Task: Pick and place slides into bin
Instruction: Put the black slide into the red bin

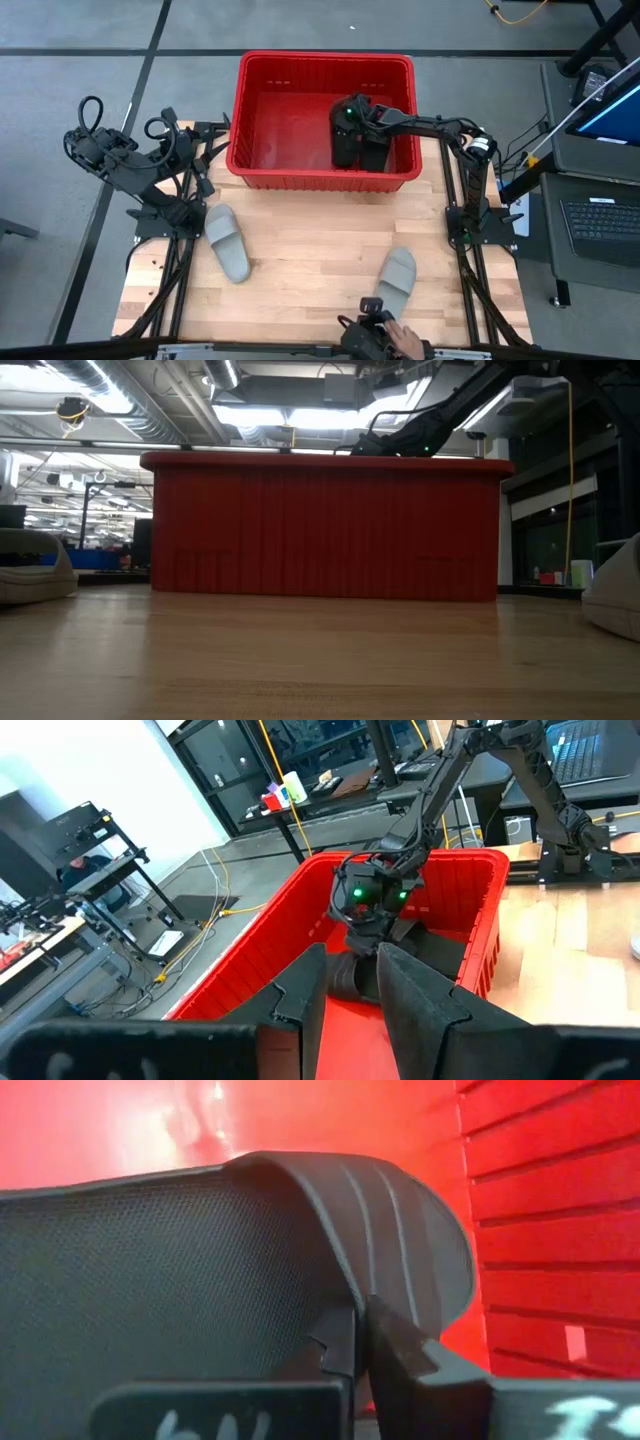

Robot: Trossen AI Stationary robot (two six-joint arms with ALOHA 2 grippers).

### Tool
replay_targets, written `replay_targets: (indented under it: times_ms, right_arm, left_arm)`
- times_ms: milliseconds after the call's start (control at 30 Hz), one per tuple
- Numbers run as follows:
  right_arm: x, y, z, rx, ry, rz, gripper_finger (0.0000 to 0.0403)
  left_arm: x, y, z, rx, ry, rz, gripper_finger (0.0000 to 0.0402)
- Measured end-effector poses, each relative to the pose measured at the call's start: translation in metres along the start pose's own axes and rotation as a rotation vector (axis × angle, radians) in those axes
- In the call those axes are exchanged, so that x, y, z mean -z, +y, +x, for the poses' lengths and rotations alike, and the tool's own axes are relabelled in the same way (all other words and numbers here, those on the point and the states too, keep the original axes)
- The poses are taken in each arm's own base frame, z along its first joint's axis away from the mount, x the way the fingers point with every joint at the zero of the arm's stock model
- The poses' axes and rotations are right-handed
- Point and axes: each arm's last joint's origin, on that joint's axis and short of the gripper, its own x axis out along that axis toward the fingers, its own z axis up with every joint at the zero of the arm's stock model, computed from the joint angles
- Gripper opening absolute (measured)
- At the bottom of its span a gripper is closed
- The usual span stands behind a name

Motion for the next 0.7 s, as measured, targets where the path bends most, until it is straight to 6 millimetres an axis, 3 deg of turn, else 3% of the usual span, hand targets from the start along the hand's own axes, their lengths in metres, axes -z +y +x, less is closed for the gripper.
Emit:
replay_targets:
  times_ms: [333,700]
  right_arm:
    - [-0.005,0.011,-0.007,-0.018,0.059,-0.073,0.0015]
    - [-0.01,0.004,-0.017,-0.06,0.097,-0.131,0.0015]
  left_arm:
    - [0.0,0.0,0.0,0.0,0.0,0.0,0.0088]
    - [0.0,0.0,0.0,0.0,0.0,0.0,0.0088]
